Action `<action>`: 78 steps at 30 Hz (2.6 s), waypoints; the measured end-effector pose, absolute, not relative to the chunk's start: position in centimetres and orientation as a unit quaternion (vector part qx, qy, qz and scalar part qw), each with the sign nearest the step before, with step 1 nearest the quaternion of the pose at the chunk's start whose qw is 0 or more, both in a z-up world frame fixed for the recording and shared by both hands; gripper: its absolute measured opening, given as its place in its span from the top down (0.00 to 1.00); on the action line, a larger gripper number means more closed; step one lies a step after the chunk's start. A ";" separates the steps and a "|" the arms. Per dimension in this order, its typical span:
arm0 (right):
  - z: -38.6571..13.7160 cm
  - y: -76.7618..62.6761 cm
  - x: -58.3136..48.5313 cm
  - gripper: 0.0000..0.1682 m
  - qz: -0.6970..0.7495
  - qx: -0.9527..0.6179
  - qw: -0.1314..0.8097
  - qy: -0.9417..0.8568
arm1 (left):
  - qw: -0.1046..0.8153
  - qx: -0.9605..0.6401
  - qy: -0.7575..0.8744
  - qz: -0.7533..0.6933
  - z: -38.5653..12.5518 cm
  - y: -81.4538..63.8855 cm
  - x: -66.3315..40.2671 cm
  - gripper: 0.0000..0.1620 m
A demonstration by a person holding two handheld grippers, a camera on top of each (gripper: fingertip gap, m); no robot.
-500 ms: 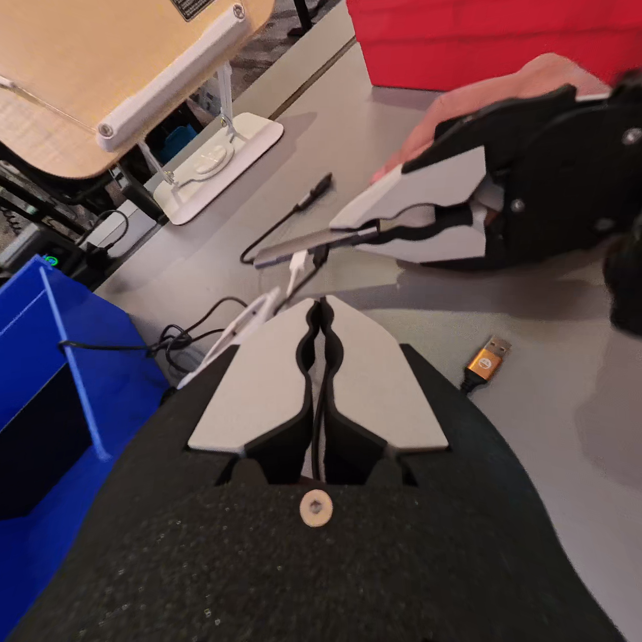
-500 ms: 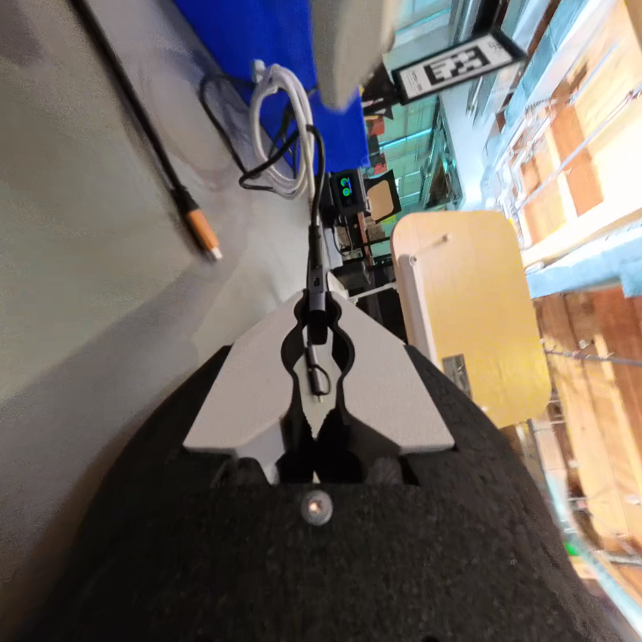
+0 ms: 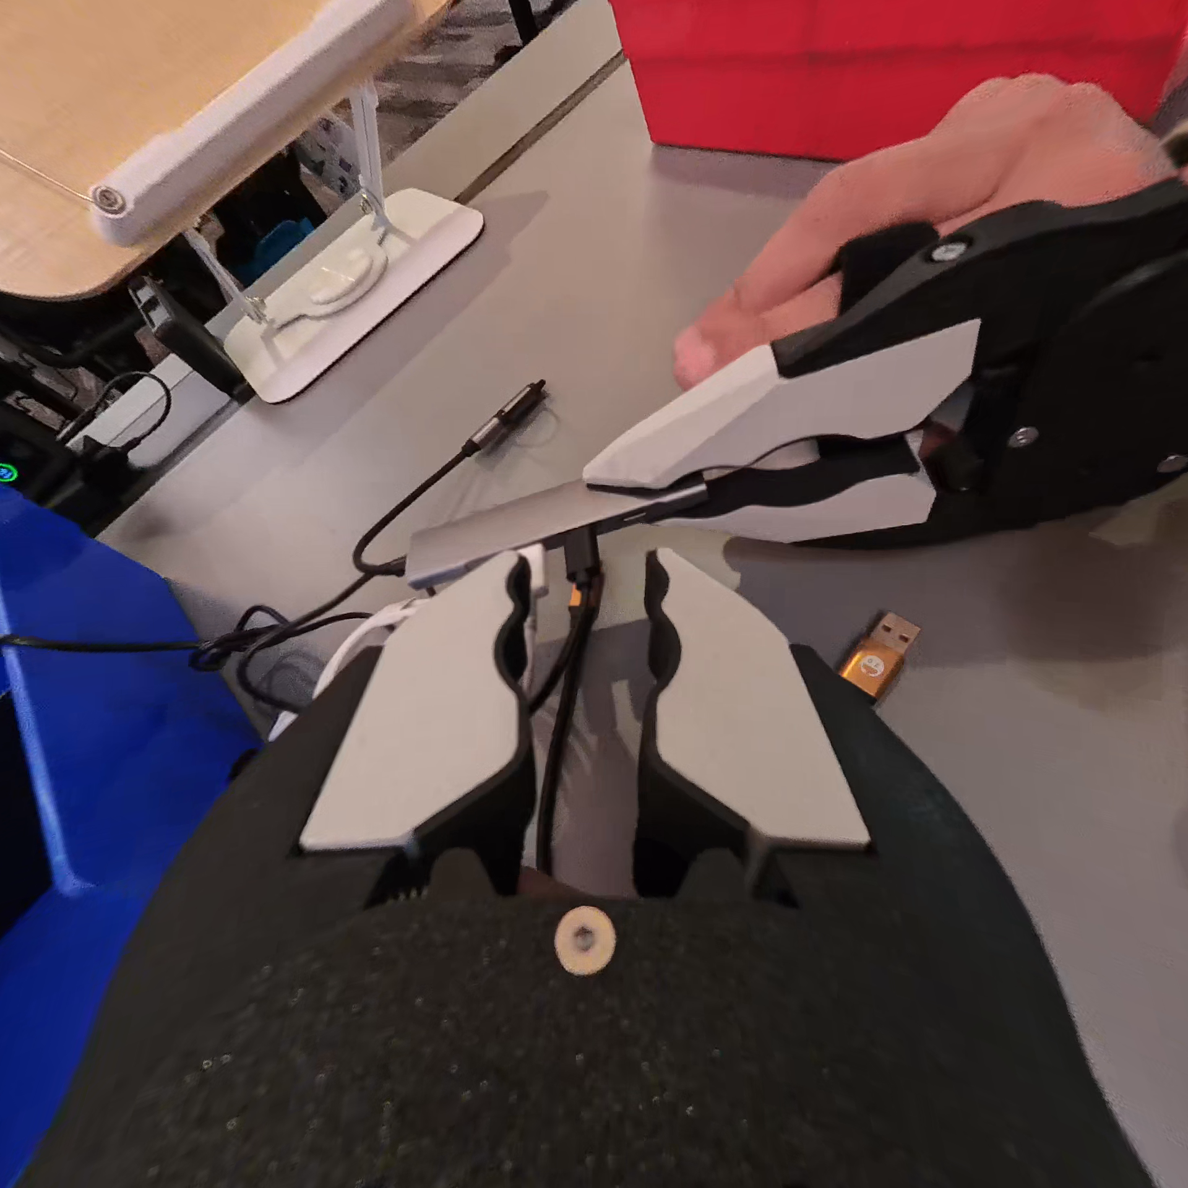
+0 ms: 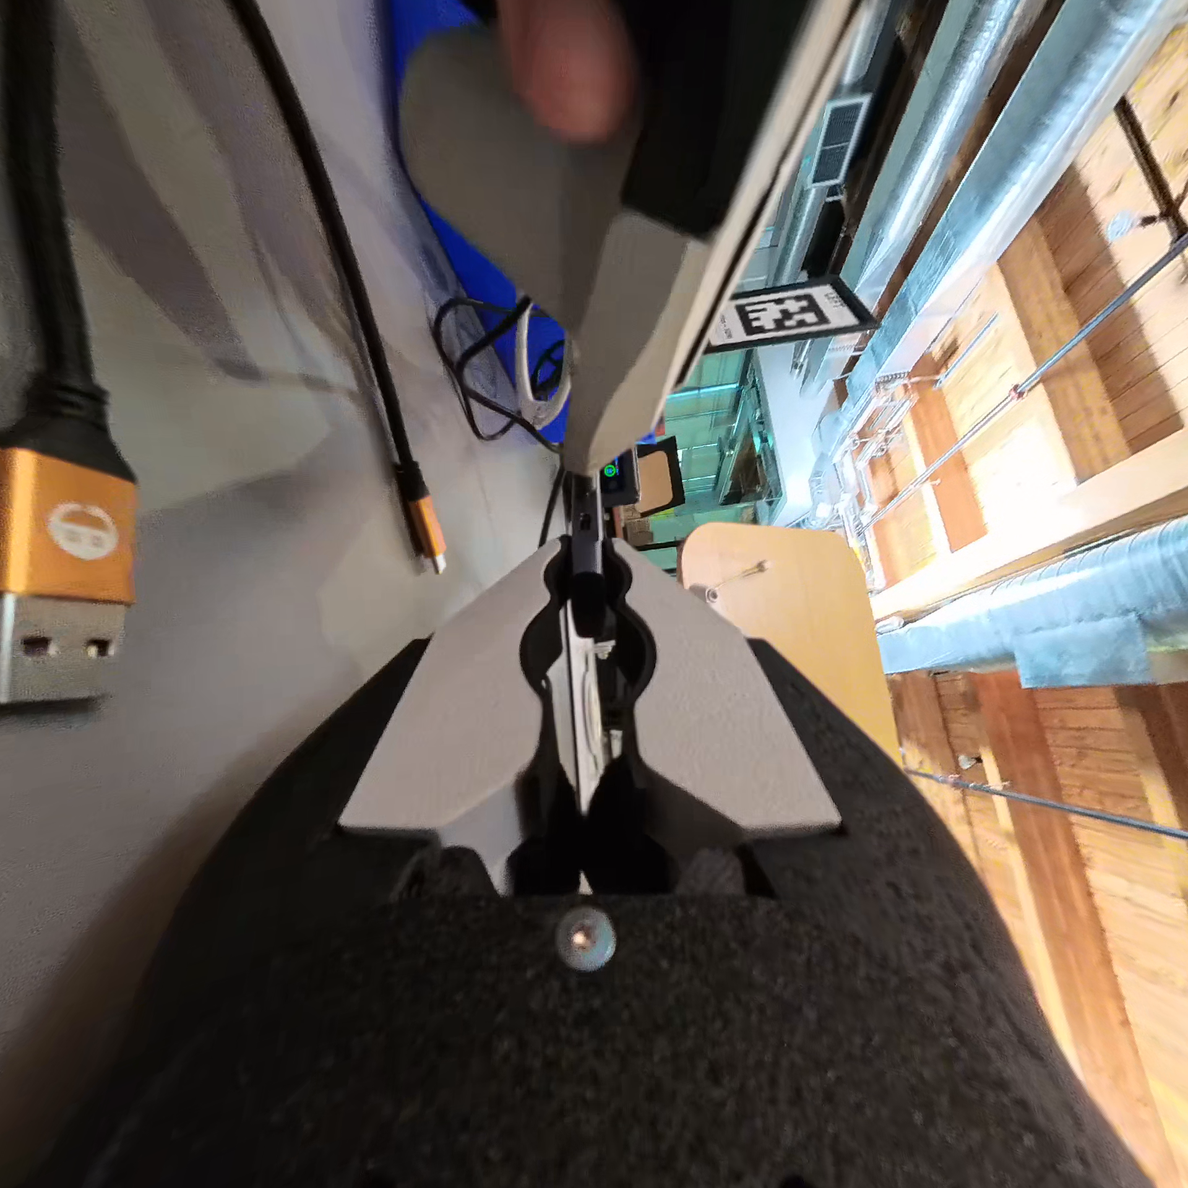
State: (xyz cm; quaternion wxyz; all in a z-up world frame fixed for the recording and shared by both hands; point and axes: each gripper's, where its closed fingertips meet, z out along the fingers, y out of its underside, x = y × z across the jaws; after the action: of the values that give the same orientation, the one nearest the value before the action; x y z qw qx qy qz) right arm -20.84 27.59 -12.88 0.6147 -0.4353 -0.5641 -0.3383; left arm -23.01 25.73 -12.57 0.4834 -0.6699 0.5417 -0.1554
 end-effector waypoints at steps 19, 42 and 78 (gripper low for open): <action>-14.1 29.5 -19.0 0.95 -0.388 -0.472 0.560 -0.560 | 0.473 -0.698 0.523 -0.125 -13.3 26.4 -23.4 0.94; -12.5 27.3 -21.4 0.95 -0.402 -0.380 0.602 -0.576 | 0.472 -0.725 0.463 -0.192 -12.5 27.5 -24.5 0.82; -11.7 25.0 -23.1 0.95 -0.301 -0.366 0.661 -0.582 | 0.378 -0.671 0.585 -0.253 -13.6 23.6 -23.8 0.92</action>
State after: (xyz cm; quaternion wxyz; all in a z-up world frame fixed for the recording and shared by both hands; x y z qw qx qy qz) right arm -23.09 25.03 -11.70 0.6605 -0.3664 -0.5820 -0.3012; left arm -23.82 23.62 -13.61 0.3785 -0.6708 0.5853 -0.2535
